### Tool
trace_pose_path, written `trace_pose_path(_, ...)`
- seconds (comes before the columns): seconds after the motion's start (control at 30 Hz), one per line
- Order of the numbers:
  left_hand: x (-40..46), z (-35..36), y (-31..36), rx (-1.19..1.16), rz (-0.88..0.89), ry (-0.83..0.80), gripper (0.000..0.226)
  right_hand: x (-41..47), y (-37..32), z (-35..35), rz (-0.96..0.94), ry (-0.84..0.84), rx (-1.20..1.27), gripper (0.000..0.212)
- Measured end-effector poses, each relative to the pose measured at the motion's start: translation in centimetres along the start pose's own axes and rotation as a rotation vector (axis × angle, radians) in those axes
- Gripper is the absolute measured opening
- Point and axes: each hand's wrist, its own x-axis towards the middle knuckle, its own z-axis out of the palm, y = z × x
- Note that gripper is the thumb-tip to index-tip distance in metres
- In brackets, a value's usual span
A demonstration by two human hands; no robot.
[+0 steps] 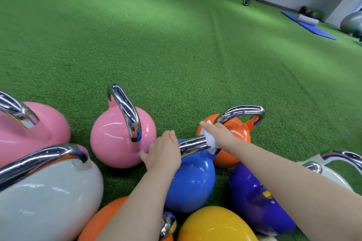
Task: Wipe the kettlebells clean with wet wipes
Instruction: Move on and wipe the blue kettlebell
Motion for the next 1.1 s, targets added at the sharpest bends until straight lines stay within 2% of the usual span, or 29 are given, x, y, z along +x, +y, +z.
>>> trace_pose_path(0.07, -0.1, -0.2, 0.2, 0.03, 0.0, -0.022, 0.041, -0.4, -0.6, 0.3, -0.014, 0.025, -0.092, 0.042)
trace_pose_path(0.1, -0.3, -0.3, 0.3, 0.031, -0.008, -0.032, 0.041, -1.0, -1.3, 0.4, -0.036, 0.033, -0.215, 0.043)
trace_pose_path(0.23, -0.2, -0.9, 0.6, 0.012, -0.055, -0.045, 0.038, -4.0, -5.3, 1.6, -0.237, 0.008, -0.909, 0.05)
trace_pose_path(0.33, 1.0, -2.1, 0.0, -0.223, -0.171, -0.04, 0.036, -5.0, -6.4, 3.3, -0.398, -0.004, -1.177, 0.043)
trace_pose_path(0.4, 2.0, -3.2, -0.5, -0.441, -0.234, 0.016, 0.033, -5.2, -6.6, 5.0, -0.494, -0.01, -1.29, 0.048)
trace_pose_path(0.53, 2.6, -5.5, -1.1, -0.685, -0.169, -0.061, 0.022, -5.7, -7.0, 8.7, -0.66, -0.024, -1.365, 0.063)
trace_pose_path(0.6, 2.9, -5.8, -1.9, -0.652, -0.174, -0.08, 0.029, -5.7, -7.0, 8.7, -0.687, -0.034, -1.351, 0.062)
trace_pose_path(0.67, 3.1, -5.5, -2.9, -0.605, -0.191, -0.087, 0.023, -5.4, -7.1, 7.3, -0.699, -0.06, -1.324, 0.059)
trace_pose_path(0.73, 3.0, -5.0, -3.7, -0.568, -0.22, -0.099, 0.021, -5.1, -7.2, 5.7, -0.617, -0.098, -1.316, 0.058)
trace_pose_path(0.83, 3.3, -4.6, -4.2, -0.557, -0.226, -0.121, 0.029, -4.4, -7.3, 4.1, -0.344, -0.166, -1.223, 0.055)
trace_pose_path(0.9, 3.6, -4.4, -4.2, -0.568, -0.233, -0.111, 0.03, -3.9, -7.6, 4.1, -0.232, -0.204, -1.194, 0.054)
trace_pose_path(1.0, 4.1, -4.2, -4.1, -0.664, -0.283, -0.098, 0.021, -4.3, -8.2, 5.3, -0.234, -0.195, -1.221, 0.047)
trace_pose_path(1.1, 4.4, -4.1, -3.8, -0.729, -0.298, -0.122, 0.016, -5.2, -8.4, 7.0, -0.412, -0.147, -1.363, 0.044)
